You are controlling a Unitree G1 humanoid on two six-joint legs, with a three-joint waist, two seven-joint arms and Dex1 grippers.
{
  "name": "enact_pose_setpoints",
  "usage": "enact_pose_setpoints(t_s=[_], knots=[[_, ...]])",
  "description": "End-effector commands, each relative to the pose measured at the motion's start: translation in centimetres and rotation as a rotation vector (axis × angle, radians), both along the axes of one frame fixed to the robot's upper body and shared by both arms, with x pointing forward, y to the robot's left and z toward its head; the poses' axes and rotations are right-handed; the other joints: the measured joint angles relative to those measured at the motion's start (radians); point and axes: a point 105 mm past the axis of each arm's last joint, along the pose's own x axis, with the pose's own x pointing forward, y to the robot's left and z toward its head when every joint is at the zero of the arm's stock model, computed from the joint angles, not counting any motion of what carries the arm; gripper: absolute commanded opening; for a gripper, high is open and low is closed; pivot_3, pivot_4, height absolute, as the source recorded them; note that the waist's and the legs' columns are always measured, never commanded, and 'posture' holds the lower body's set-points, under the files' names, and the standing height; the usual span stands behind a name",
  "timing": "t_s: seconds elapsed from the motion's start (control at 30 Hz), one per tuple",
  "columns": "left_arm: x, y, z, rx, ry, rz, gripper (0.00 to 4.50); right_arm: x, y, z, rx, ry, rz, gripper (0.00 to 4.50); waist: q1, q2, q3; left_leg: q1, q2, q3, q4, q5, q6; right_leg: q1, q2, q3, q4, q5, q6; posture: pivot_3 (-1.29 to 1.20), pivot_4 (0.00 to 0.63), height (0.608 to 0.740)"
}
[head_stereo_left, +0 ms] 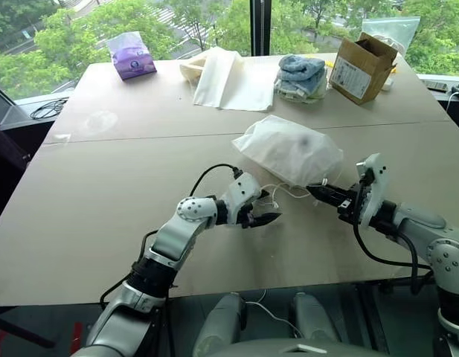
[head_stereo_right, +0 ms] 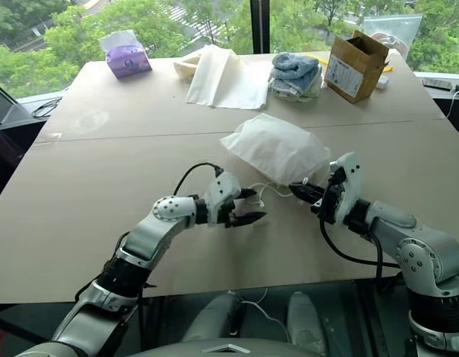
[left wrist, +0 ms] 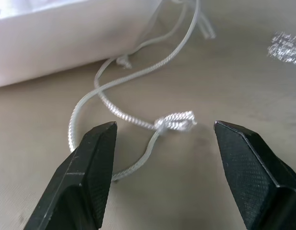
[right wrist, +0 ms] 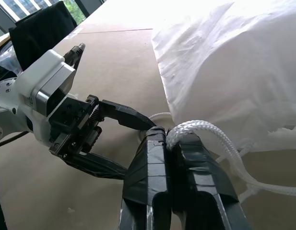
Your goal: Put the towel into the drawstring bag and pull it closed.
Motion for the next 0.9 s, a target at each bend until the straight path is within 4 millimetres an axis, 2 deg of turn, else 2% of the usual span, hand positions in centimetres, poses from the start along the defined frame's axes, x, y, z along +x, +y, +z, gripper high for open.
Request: enact_pose_setpoints(t_s=[0.03, 0.1, 0.23, 0.4, 0.5, 0.57, 0.63, 0.67, 0.7, 0.8, 0.9], knots=[[0.4, -0.8, -1.3, -0.031, 0.023, 0.008, 3.29, -0.1, 0.3, 1.0, 0.006, -0.055, 0.005, 0.0, 0.003, 0.0, 0.0, 0.0, 0.0, 0.0, 0.0, 0.0, 0.0, 0.0, 0.0, 0.0, 0.0, 0.0, 0.0, 0.0, 0.15, 0.74], [0.6, -1.1, -2.4, -0.009, 0.025, -0.009, 3.29, 0.0, 0.4, 1.0, 0.008, -0.056, 0.004, 0.0, 0.008, 0.0, -0.001, 0.0, 0.0, 0.0, 0.0, 0.0, 0.0, 0.0, 0.0, 0.0, 0.0, 0.0, 0.0, 0.0, 0.15, 0.74], [0.9, -2.5, -2.1, -0.06, 0.02, -0.04, 3.29, 0.0, 0.2, 1.0, 0.001, -0.056, 0.001, 0.0, 0.022, 0.001, -0.001, 0.001, 0.0, 0.0, 0.001, 0.0, 0.0, 0.001, 0.0, -0.001, 0.0, 0.0, 0.0, 0.0, 0.15, 0.74], [1.0, -2.0, -3.3, 0.007, 0.008, -0.047, 3.29, -0.1, 0.1, 1.0, 0.0, -0.059, -0.013, 0.0, 0.025, 0.001, -0.002, 0.002, -0.001, -0.001, 0.001, 0.0, 0.0, 0.003, 0.0, -0.001, 0.0, 0.0, 0.0, 0.0, 0.15, 0.74], [1.1, -1.2, -3.9, 0.068, -0.007, -0.048, 2.5, -0.2, 0.1, 0.9, 0.002, -0.059, -0.021, 0.0, 0.024, 0.001, -0.002, 0.002, -0.001, -0.001, 0.001, 0.0, 0.0, 0.003, 0.0, -0.001, 0.0, 0.0, 0.0, 0.0, 0.15, 0.74], [1.1, -0.6, -4.4, 0.111, -0.028, -0.058, 1.48, -0.2, 0.1, 0.8, 0.001, -0.058, -0.027, 0.0, 0.022, 0.001, -0.002, 0.003, -0.001, -0.001, 0.001, 0.0, 0.0, 0.004, 0.0, -0.001, 0.001, 0.0, 0.0, 0.0, 0.15, 0.74], [1.1, -0.4, -4.5, 0.111, -0.028, -0.048, 0.84, -0.1, 0.1, 0.8, 0.001, -0.058, -0.029, 0.0, 0.021, 0.001, -0.002, 0.004, -0.001, -0.001, 0.001, 0.0, 0.0, 0.004, 0.0, -0.001, 0.001, 0.0, 0.0, 0.0, 0.15, 0.74], [1.2, -0.3, -4.4, 0.103, -0.026, -0.037, 0.28, -0.1, 0.1, 0.8, 0.001, -0.058, -0.03, 0.0, 0.02, 0.001, -0.003, 0.004, 0.0, -0.001, 0.001, 0.0, 0.0, 0.004, 0.0, -0.001, 0.001, 0.001, 0.0, 0.0, 0.15, 0.74], [1.3, -0.1, -4.3, 0.096, -0.026, -0.026, 0.02, -0.1, 0.1, 0.8, 0.0, -0.058, -0.03, 0.0, 0.019, 0.001, -0.003, 0.004, 0.0, -0.001, 0.001, 0.0, 0.0, 0.004, 0.0, -0.001, 0.001, 0.001, 0.0, 0.0, 0.15, 0.74], [1.8, 0.2, -3.5, 0.049, -0.048, 0.017, 0.02, 0.1, 0.0, 0.7, -0.001, -0.056, -0.034, 0.0, 0.018, 0.001, -0.003, 0.005, 0.0, -0.001, 0.001, 0.0, 0.0, 0.004, 0.001, -0.001, 0.001, 0.001, 0.0, 0.0, 0.15, 0.74], [2.4, 0.7, -0.8, -0.072, -0.142, 0.084, 0.02, 0.5, -0.6, 0.5, -0.014, -0.053, -0.071, 0.0, 0.013, 0.001, -0.003, 0.005, 0.001, -0.001, 0.001, 0.0, 0.0, 0.004, 0.001, 0.0, 0.001, 0.001, -0.001, 0.0, 0.15, 0.74]])
